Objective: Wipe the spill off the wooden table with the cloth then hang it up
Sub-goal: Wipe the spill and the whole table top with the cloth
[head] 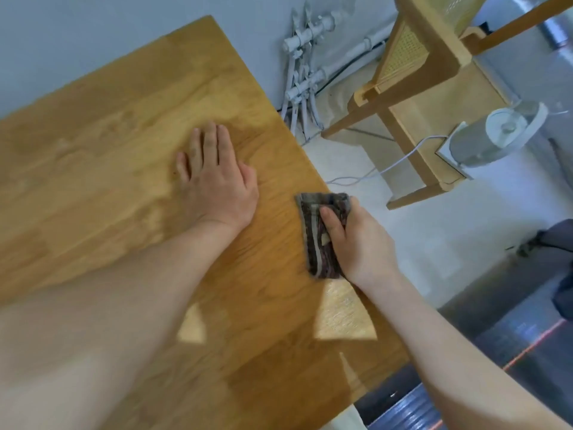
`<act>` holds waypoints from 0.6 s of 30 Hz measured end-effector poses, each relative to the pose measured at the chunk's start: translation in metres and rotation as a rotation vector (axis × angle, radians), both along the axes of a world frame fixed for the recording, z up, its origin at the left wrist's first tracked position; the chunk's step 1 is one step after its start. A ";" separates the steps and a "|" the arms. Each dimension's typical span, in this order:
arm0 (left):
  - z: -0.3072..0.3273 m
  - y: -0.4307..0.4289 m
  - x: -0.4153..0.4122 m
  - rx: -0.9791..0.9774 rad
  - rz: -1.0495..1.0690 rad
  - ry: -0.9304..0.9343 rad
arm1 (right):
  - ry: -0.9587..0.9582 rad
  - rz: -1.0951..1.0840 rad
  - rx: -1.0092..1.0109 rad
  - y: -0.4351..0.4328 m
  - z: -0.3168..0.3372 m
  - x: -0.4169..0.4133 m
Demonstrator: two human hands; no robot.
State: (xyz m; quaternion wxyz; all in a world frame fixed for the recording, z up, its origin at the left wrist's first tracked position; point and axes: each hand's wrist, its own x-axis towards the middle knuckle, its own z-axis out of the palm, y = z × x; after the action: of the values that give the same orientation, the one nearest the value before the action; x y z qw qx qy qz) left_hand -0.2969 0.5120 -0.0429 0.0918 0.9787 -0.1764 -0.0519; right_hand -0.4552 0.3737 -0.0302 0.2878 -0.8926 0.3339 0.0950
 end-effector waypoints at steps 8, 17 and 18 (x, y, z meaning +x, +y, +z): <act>0.001 0.008 -0.003 0.026 -0.058 0.029 | 0.063 -0.091 -0.010 0.006 0.001 -0.105; 0.009 0.024 -0.100 0.063 -0.363 0.102 | -0.165 -0.435 0.192 0.021 -0.010 -0.159; 0.008 0.025 -0.112 0.071 -0.373 0.132 | -0.207 -0.488 0.188 0.024 -0.014 -0.159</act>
State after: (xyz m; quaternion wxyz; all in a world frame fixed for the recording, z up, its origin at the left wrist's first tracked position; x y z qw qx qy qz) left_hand -0.4088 0.5369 -0.0350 0.0575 0.9262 -0.3461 -0.1383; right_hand -0.6145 0.3978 -0.0441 0.4162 -0.7601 0.4976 -0.0383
